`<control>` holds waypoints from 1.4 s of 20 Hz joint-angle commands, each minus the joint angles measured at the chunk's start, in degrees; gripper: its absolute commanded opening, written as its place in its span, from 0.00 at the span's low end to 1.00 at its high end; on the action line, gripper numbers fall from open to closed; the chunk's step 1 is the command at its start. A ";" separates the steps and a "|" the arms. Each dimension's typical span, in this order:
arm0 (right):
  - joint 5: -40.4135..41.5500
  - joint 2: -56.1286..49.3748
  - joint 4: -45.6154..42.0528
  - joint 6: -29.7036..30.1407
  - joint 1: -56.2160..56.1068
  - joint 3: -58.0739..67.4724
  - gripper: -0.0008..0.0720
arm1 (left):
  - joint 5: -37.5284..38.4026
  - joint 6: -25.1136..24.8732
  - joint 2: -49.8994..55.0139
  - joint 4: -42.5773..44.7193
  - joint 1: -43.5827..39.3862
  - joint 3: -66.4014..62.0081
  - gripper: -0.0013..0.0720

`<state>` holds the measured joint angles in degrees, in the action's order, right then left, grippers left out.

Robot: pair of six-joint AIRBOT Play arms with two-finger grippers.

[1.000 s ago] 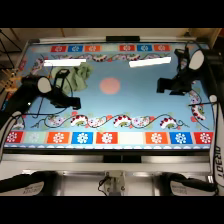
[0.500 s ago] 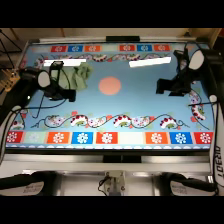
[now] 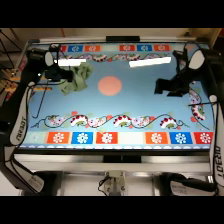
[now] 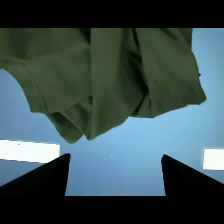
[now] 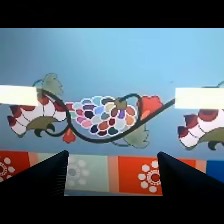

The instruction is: Fold the shirts.

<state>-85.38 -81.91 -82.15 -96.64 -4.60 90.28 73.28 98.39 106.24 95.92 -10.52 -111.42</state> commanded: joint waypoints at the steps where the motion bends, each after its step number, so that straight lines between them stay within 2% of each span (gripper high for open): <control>1: 0.13 -0.04 1.20 0.04 0.02 0.04 0.91 | -0.68 -0.15 8.83 -3.10 3.23 -5.99 0.99; 6: 1.70 -0.55 0.48 -0.31 0.02 -0.13 0.91 | -9.22 -0.17 14.60 -5.57 2.54 -6.01 0.94; 7: 2.16 -0.74 0.31 -0.37 0.02 -0.13 0.91 | -9.97 -0.15 15.34 -6.12 2.29 -6.01 0.81; 8: 2.29 -1.05 0.02 -0.46 0.02 -0.15 0.91 | -10.10 -0.15 15.89 -6.64 2.16 -5.99 0.48; 9: 2.21 -1.29 -0.31 -0.44 0.02 -0.20 0.91 | -9.75 -0.15 16.13 -7.19 2.19 -6.01 0.22; 10: 2.10 -1.64 -0.92 -0.37 0.02 -0.20 0.91 | -8.94 -0.17 15.96 -7.56 2.32 -6.03 0.06; 14: 3.78 -1.90 -4.85 1.66 0.02 -0.17 0.91 | -6.19 -0.17 9.42 -7.63 2.25 -6.03 0.06; 17: 1.99 -0.85 -8.13 2.36 0.09 -0.11 0.91 | -6.82 -2.67 -2.38 -7.28 0.37 -6.03 0.06; 20: 0.00 5.01 -14.19 5.57 0.09 -0.11 0.91 | -6.64 -3.85 -17.66 -7.23 -4.96 -6.01 0.06; 23: -0.09 14.82 -18.80 5.07 0.63 -0.11 0.91 | -6.62 -3.52 -30.75 -7.21 -12.92 -5.35 0.06; 26: -1.09 25.42 -19.80 4.94 0.74 -0.13 0.91 | -6.14 1.99 -39.21 -6.36 -21.20 -0.20 0.06; 28: -3.48 30.84 -20.26 4.94 0.74 -0.13 0.91 | -4.90 4.04 -40.96 -6.34 -26.49 4.37 0.06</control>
<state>-86.54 -59.02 -100.40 -91.83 -3.92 90.15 67.22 98.74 71.05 89.17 -29.85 -111.83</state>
